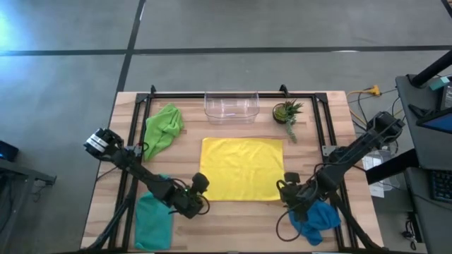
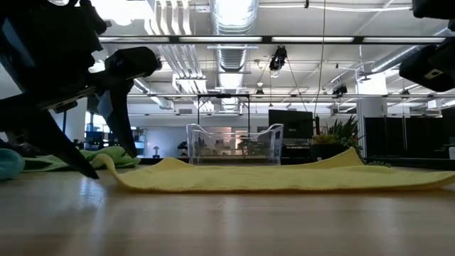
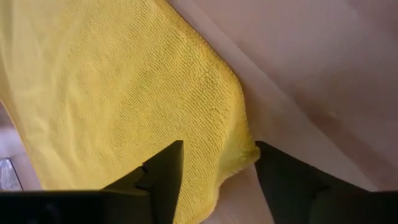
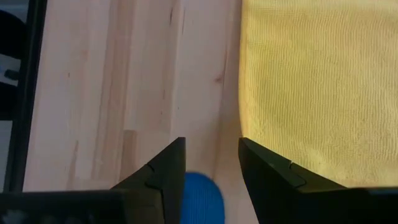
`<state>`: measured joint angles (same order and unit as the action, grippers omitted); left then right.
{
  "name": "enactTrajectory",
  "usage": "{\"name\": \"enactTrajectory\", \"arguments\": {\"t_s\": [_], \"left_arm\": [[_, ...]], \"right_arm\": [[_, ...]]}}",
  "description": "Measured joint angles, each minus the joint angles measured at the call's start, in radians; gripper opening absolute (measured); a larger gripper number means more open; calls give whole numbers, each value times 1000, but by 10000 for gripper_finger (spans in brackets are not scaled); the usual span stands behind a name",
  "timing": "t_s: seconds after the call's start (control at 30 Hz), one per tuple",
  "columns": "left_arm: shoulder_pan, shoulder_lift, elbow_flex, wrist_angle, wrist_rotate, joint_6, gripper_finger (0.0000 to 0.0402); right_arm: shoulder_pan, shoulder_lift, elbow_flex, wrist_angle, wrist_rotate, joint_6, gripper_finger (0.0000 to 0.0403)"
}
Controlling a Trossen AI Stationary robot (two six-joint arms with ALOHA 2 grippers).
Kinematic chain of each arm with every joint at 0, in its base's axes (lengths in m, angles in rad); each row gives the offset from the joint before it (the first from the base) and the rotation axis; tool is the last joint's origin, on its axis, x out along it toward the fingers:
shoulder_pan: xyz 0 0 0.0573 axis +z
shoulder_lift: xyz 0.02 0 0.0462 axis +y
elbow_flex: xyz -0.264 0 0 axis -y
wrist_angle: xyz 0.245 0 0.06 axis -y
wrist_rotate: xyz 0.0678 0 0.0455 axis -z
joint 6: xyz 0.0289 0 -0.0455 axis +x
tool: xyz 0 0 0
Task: Fold microfiber towels
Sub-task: Fold the yellow microfiber towel
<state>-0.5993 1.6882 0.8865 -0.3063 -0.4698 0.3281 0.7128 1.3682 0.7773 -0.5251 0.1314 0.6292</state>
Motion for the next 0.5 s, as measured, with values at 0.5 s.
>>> {"name": "enactTrajectory", "arguments": {"t_s": [0.5], "left_arm": [[-19, -15, 21, -9, 2, -87, 41]], "right_arm": [[12, 0, -1, -49, 1, -8, 132]]}}
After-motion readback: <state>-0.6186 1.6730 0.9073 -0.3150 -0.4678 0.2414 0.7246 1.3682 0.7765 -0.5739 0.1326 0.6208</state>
